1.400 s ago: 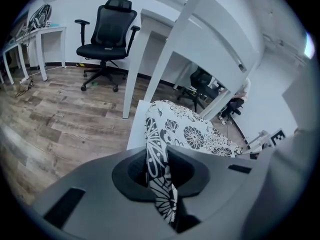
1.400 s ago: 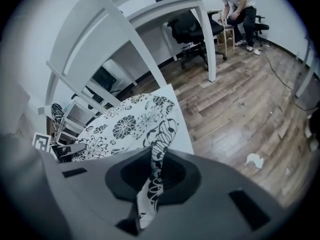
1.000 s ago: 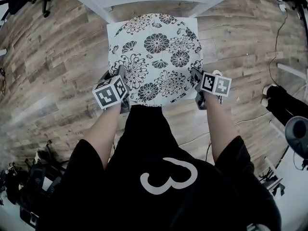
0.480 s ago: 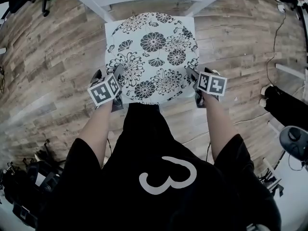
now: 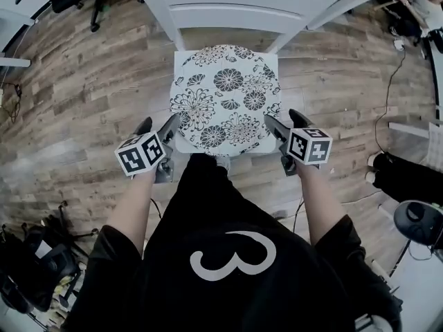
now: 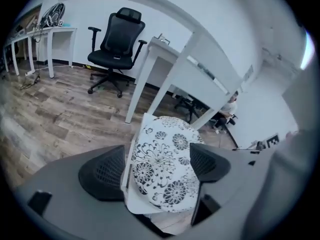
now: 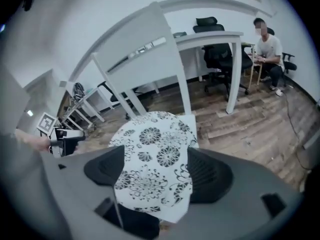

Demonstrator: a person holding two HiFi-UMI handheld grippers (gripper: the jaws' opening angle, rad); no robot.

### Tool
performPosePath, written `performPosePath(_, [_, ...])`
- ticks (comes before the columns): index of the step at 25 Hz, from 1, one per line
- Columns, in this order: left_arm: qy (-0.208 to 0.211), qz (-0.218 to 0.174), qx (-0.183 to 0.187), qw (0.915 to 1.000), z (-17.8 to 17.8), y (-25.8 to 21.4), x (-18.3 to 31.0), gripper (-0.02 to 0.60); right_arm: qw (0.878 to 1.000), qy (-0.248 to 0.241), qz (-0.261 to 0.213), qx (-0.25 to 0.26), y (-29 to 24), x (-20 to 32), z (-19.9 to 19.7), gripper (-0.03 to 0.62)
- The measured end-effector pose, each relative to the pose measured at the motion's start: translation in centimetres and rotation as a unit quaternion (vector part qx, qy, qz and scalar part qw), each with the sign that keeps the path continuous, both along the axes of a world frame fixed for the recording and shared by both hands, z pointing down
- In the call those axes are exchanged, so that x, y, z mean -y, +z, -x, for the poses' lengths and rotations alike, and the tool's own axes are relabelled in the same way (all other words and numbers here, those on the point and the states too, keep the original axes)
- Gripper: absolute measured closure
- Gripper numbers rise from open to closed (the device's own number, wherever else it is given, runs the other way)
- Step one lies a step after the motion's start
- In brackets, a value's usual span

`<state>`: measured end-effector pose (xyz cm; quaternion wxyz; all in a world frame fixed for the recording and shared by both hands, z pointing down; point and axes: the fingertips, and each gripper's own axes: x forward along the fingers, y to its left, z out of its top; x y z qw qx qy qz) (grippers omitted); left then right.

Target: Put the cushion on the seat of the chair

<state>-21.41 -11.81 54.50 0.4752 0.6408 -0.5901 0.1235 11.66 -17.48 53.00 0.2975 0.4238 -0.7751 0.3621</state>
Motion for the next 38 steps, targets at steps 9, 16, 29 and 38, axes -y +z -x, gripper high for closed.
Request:
performPosePath(9, [0.095,-0.096,-0.111,0.9845,-6.1,-15.9,-5.1,0.186,0.98,-0.113,-0.067,0.151,-15.8,-6.3,8.3,0.281])
performPosePath(16, [0.22,-0.173,-0.182,0.9427,-10.4,-26.1,-10.7,0.288,0.961,-0.161,-0.109,0.198,-24.5,-15.0,11.3,0.503])
performPosePath(29, [0.353,-0.293,-0.152,0.8754,-9.4,-37.7,-30.2,0.568,0.933,-0.155,-0.196,0.261,-35.6,-35.0,16.5,0.585])
performPosePath(38, [0.358,-0.328,-0.186,0.8545,-8.8,-42.5,-35.1,0.568,0.924,-0.139,-0.213,0.287,-39.4,-39.9,17.3,0.585])
